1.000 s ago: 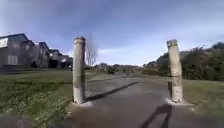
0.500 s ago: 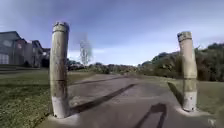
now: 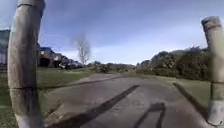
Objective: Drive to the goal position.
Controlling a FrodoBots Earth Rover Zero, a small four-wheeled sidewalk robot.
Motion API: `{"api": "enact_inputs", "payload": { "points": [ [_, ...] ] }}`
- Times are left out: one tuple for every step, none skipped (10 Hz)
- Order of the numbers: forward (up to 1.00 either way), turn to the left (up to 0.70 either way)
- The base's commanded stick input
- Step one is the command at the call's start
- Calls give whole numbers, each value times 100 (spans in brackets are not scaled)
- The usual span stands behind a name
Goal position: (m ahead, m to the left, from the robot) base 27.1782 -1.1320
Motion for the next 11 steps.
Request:
{"api": "enact_inputs", "payload": {
  "points": [
    [100, 0],
    [100, 0],
    [100, 0],
    [100, 0],
    [100, 0],
    [100, 0],
    [100, 0],
    [100, 0],
    [100, 0],
    [100, 0],
    [100, 0]
  ]
}}
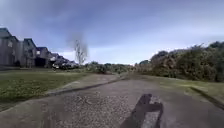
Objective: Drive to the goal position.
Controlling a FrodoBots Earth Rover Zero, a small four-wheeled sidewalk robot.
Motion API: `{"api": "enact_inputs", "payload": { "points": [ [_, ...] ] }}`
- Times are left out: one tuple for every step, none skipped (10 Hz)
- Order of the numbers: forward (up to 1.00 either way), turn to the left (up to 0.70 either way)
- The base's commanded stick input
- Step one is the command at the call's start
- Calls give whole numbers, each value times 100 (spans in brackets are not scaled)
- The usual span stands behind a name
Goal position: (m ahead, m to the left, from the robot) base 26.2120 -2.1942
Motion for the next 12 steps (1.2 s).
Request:
{"api": "enact_inputs", "payload": {
  "points": [
    [100, 0],
    [100, 0],
    [100, 0],
    [100, 0],
    [100, 0],
    [100, 0],
    [100, 0],
    [100, 0],
    [100, 0],
    [100, 0],
    [100, 0],
    [100, 0]
  ]
}}
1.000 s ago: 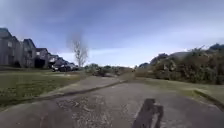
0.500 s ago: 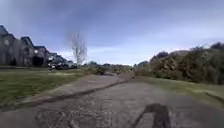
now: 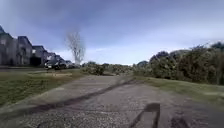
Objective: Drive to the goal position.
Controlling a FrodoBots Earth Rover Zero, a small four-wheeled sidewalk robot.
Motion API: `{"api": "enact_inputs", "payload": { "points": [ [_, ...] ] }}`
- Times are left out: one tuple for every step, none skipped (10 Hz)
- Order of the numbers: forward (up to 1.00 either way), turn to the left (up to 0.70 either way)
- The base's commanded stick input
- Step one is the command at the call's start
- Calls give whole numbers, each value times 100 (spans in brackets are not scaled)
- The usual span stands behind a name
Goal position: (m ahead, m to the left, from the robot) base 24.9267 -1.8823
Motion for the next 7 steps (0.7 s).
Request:
{"api": "enact_inputs", "payload": {
  "points": [
    [100, 0],
    [100, 0],
    [100, 0],
    [100, 0],
    [100, 0],
    [100, 0],
    [100, 0]
  ]
}}
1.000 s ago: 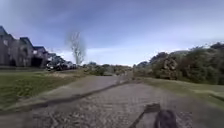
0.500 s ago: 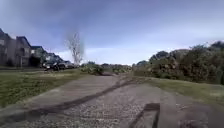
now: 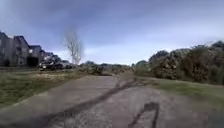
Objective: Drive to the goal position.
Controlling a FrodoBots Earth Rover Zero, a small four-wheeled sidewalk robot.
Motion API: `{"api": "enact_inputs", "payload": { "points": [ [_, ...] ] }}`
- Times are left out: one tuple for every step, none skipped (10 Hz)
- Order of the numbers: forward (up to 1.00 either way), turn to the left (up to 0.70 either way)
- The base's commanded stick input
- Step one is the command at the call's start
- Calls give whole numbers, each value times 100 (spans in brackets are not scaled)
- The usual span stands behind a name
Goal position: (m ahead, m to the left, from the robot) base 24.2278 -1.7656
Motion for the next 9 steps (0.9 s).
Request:
{"api": "enact_inputs", "payload": {
  "points": [
    [100, 0],
    [100, 0],
    [100, 0],
    [100, 0],
    [100, 0],
    [100, 0],
    [100, 0],
    [100, 0],
    [100, 0]
  ]
}}
